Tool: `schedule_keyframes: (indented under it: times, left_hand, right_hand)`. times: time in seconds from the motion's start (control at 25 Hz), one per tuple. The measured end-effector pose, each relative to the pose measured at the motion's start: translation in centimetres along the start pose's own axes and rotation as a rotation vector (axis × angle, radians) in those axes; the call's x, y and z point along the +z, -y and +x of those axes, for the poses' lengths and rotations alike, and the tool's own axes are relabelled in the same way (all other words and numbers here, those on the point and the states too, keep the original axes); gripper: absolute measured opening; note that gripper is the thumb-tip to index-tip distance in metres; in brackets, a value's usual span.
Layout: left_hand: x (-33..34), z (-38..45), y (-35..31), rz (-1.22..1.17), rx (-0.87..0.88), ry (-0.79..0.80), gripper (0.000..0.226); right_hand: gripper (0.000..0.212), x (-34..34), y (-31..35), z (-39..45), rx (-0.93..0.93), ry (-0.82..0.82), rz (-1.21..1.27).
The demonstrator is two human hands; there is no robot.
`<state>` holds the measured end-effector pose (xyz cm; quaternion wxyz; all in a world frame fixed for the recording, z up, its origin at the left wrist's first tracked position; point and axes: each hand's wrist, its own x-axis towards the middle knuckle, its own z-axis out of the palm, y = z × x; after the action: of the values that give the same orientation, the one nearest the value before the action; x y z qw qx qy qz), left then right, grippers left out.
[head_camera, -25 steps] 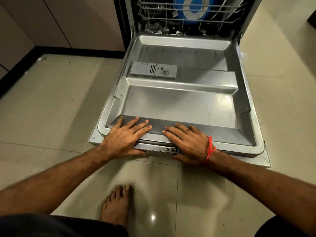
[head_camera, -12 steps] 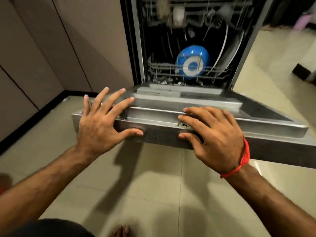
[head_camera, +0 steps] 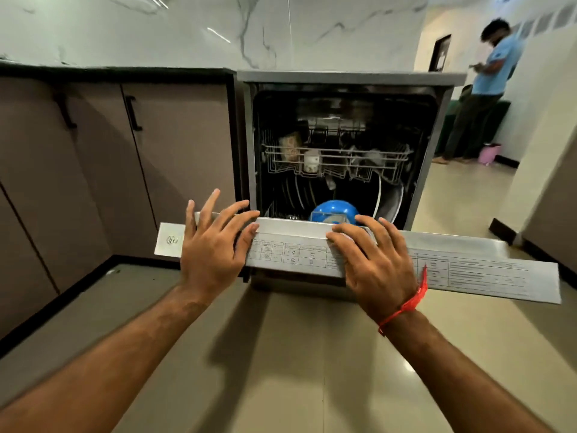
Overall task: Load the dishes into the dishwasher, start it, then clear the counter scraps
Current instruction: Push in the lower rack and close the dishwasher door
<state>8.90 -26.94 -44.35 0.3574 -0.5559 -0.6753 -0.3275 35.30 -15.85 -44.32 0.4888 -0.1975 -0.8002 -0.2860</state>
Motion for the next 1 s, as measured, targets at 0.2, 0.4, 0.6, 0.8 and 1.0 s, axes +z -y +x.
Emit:
schedule_keyframes:
  times: [0.2, 0.4, 0.6, 0.8, 1.0]
  left_hand:
    - [1.7, 3.0, 1.3, -0.019, 0.19, -0.218, 0.042]
    - [3.0, 7.2, 3.3, 0.156, 0.403, -0.246, 0.067]
    - [4.7, 12.7, 4.5, 0.163, 0.504, -0.247, 0.059]
    - [7.8, 17.1, 4.2, 0.151, 0.346, -0.227, 0.058]
    - [10.0, 22.7, 3.6, 0.156, 0.22, -0.063, 0.06]
  right_hand:
    - [0.011, 1.0, -1.6, 3.1, -0.125, -0.157, -0.065]
    - [0.03, 2.6, -4.6, 6.5, -0.247, -0.147, -0.094]
    - [0.038, 4.5, -8.0, 10.9, -0.242, -0.052, -0.109]
    - [0.03, 7.8, -9.1, 13.9, -0.005, -0.05, -0.045]
    - [0.033, 12.4, -11.2, 17.9, 0.213, 0.014, 0.038]
